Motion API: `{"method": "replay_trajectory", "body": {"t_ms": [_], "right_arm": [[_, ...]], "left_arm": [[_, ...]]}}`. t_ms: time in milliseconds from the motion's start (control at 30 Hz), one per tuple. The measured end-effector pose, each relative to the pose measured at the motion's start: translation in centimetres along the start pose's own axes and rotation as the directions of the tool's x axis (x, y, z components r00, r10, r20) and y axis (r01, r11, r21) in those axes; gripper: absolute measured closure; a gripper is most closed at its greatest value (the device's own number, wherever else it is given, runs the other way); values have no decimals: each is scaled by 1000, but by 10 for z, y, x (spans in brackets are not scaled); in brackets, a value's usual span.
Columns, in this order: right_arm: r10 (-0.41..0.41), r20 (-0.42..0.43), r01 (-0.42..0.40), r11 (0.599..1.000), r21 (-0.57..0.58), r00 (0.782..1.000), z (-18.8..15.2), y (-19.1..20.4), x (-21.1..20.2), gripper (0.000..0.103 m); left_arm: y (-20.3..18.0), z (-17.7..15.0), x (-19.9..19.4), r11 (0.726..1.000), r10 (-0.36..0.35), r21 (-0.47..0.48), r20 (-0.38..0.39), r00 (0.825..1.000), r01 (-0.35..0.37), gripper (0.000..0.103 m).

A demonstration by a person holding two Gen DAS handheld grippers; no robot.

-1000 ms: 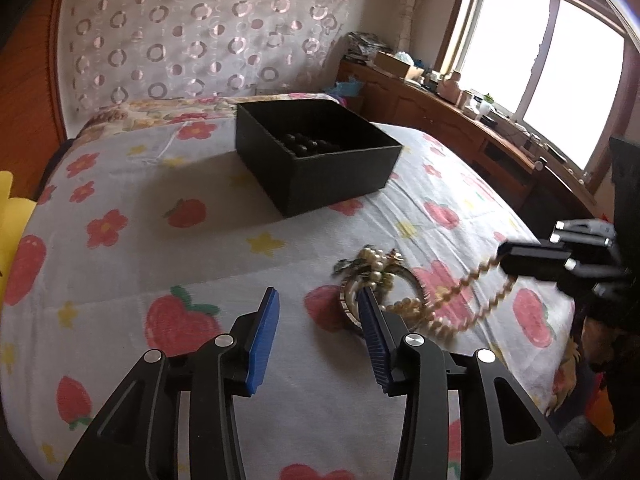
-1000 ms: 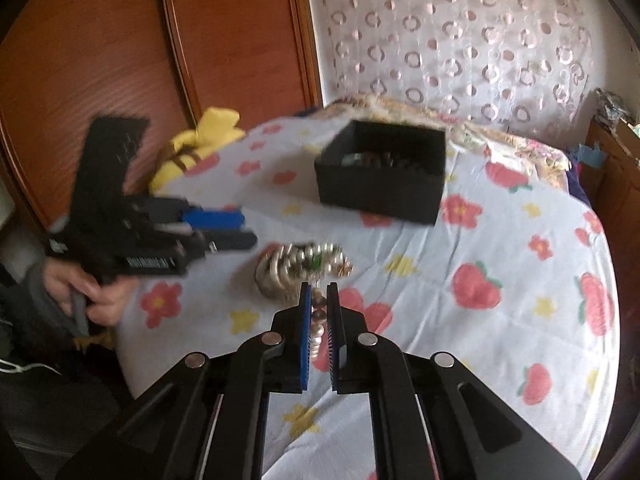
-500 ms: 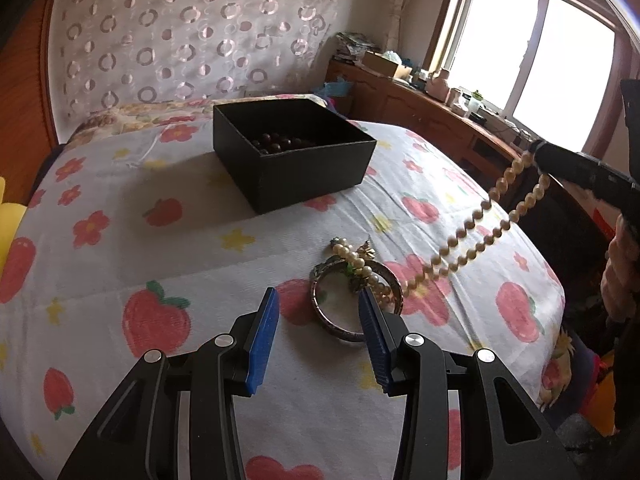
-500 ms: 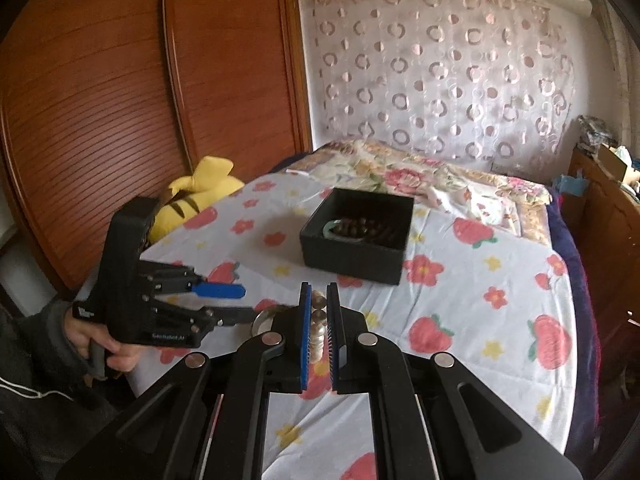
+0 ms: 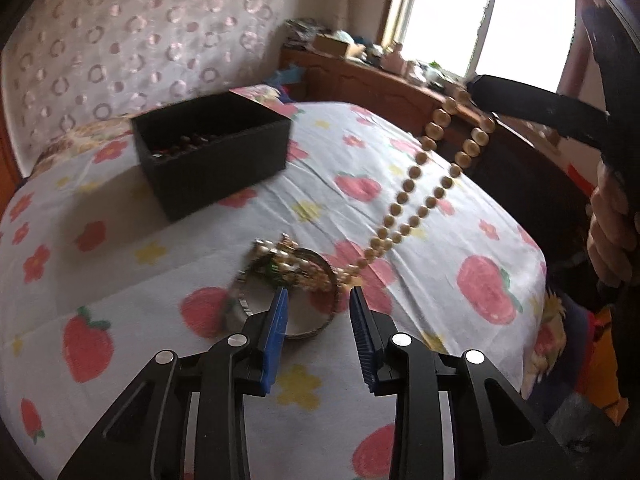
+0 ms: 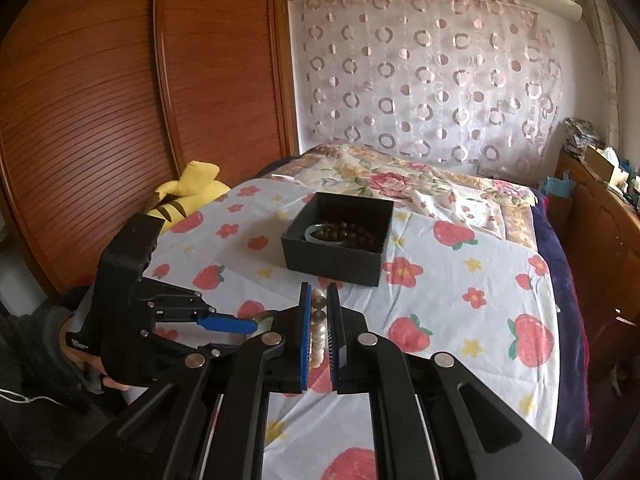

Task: Organize jewelry
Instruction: 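Grasp silver bangle with left tool while right tool grasps long pearl necklace, then lower silver bangle into box with left tool while right tool lifts pearl necklace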

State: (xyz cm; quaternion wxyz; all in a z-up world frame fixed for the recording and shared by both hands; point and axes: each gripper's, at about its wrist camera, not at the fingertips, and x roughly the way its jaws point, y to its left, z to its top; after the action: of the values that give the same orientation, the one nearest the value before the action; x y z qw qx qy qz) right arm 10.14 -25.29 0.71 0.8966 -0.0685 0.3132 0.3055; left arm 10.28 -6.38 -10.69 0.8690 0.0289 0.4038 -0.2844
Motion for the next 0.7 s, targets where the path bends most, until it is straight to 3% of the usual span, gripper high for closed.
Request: {"method": "replay_trajectory", "body": {"t_ms": [133,267,367,700], "right_arm": [[-18,-14,18,1000,11,1000,-5,-6,5,95],[-20,-18,21,999,24,1000,-10,-11,7,95],[-23,-19,23,999,33,1000,-14,-14,9,95],[-12,-65,15,999,46,998,-27,-20,27,95]], "left_arm": [[-6,2,10,999,-16,40,-45,999,18,73],[-12,3,21,996,20,93,-83,996,-12,74],[-12,5,21,994,19,111,-96,995,-8,96],[3,12,-18,997,-42,61,-12,999,43,99]]}}
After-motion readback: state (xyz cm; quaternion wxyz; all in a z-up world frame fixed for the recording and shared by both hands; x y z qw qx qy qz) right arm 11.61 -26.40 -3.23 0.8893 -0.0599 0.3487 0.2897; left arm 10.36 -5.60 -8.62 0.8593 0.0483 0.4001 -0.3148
